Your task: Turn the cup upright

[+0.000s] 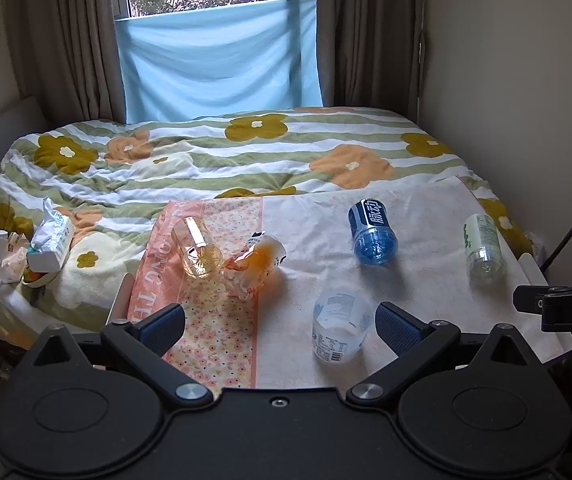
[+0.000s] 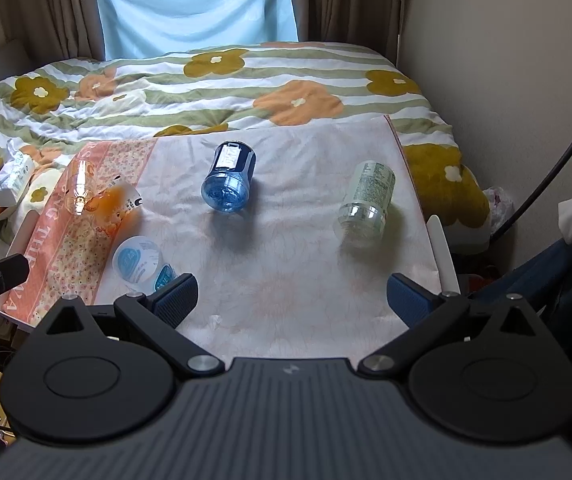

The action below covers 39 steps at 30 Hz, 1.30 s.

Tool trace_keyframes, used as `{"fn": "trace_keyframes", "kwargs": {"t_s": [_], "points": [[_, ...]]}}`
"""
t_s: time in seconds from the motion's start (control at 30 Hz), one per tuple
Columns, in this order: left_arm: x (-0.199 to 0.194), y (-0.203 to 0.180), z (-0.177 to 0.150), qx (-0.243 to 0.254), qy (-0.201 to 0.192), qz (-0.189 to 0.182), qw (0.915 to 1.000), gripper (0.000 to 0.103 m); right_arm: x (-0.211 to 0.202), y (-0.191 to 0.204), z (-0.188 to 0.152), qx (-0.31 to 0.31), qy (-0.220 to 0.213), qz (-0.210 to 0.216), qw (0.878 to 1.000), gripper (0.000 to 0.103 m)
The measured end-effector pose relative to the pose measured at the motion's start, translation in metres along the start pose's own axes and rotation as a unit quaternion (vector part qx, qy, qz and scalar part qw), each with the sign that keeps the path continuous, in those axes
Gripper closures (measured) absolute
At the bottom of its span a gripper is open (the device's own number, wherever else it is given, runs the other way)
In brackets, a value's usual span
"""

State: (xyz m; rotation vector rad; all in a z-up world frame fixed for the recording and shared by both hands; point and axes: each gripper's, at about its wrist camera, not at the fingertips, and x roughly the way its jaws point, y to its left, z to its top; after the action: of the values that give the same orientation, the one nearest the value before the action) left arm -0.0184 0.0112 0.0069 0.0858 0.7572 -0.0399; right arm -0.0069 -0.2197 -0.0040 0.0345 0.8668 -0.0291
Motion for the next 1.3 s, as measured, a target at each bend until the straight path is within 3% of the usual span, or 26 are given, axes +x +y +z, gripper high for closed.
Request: {"fn": "trace_keyframes", "kwargs": {"t_s": [1.3], "points": [[0.0, -0.009, -0.009, 0.012, 0.018, 0.002, 0.9998, 0.0, -0.004, -0.008, -0.007, 0.007, 0.006, -0.007, 1.0, 0.0]]}}
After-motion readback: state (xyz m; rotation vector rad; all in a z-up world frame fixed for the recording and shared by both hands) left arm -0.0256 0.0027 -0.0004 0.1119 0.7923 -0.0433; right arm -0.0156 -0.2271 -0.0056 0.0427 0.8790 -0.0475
